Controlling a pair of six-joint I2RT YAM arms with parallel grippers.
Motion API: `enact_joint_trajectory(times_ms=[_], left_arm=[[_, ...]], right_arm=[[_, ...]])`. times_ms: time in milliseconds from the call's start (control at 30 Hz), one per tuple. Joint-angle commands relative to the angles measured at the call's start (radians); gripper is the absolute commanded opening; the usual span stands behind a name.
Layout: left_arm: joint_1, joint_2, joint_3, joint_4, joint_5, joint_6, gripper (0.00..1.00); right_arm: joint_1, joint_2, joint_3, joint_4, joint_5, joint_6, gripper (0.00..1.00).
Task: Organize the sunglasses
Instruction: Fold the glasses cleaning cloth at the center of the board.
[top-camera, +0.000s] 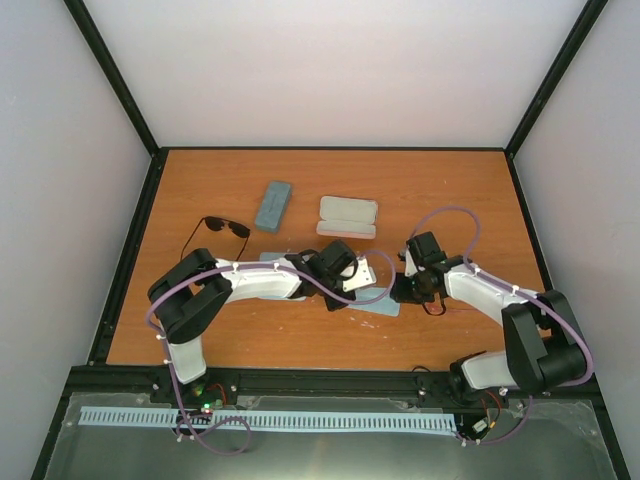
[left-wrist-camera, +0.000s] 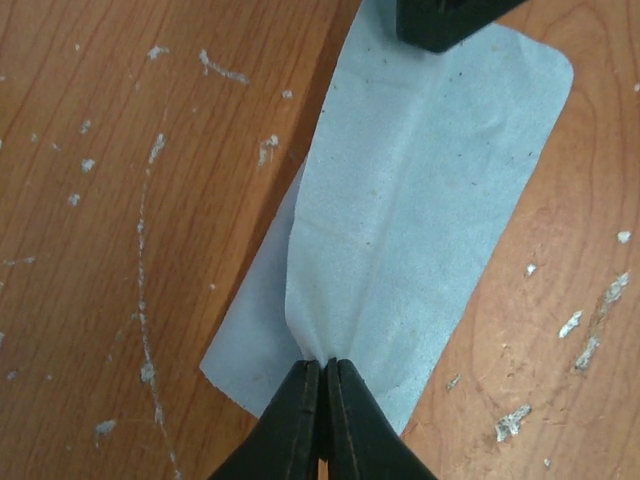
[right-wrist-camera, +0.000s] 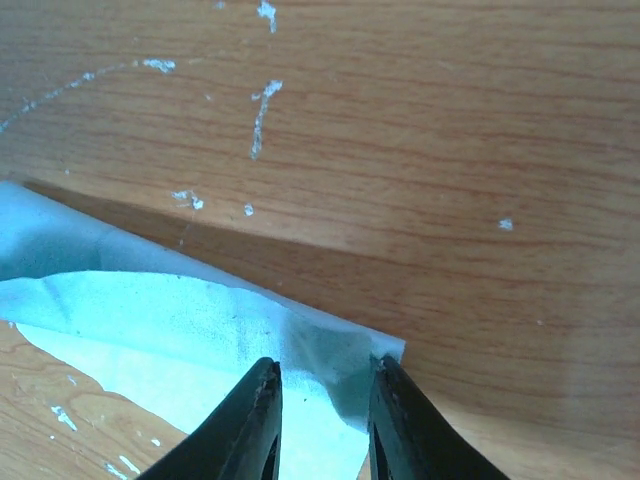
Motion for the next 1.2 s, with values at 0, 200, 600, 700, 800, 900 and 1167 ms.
enact_joint_trajectory(times_ms=[0, 200, 600, 700, 800, 900, 1167], left_arm=[[-0.014, -0.025, -0.015, 0.039, -0.025, 0.025, 0.07], [-0.013, -0.021, -0.039, 0.071, -0.040, 0.056, 0.07], [-0.014, -0.024, -0.085, 0.159, -0.037, 0.095, 0.08], [-0.013, -0.031, -0.098, 0.172, -0.040, 0.098, 0.08], [-0.013, -0.042, -0.111, 0.186, -0.040, 0.098, 0.08], [-0.013, -0.055, -0.126, 0.201, -0.042, 0.099, 0.08], [-0.013, -0.074, -0.150, 0.224, -0.051, 0.105, 0.08]], right_arm=[[0.001, -0.046, -0.011, 0.016, 0.003, 0.013, 0.27], [0.000, -0.047, 0.010, 0.011, -0.029, 0.004, 0.20], [0.000, -0.109, 0.002, 0.042, -0.006, 0.059, 0.29], [0.001, -0.078, 0.022, 0.048, 0.023, 0.060, 0.32], [0.001, -0.003, 0.061, 0.041, 0.034, 0.053, 0.32], [0.001, 0.063, 0.095, 0.033, 0.023, 0.047, 0.31], [0.000, 0.110, 0.083, 0.052, -0.080, 0.019, 0.26]])
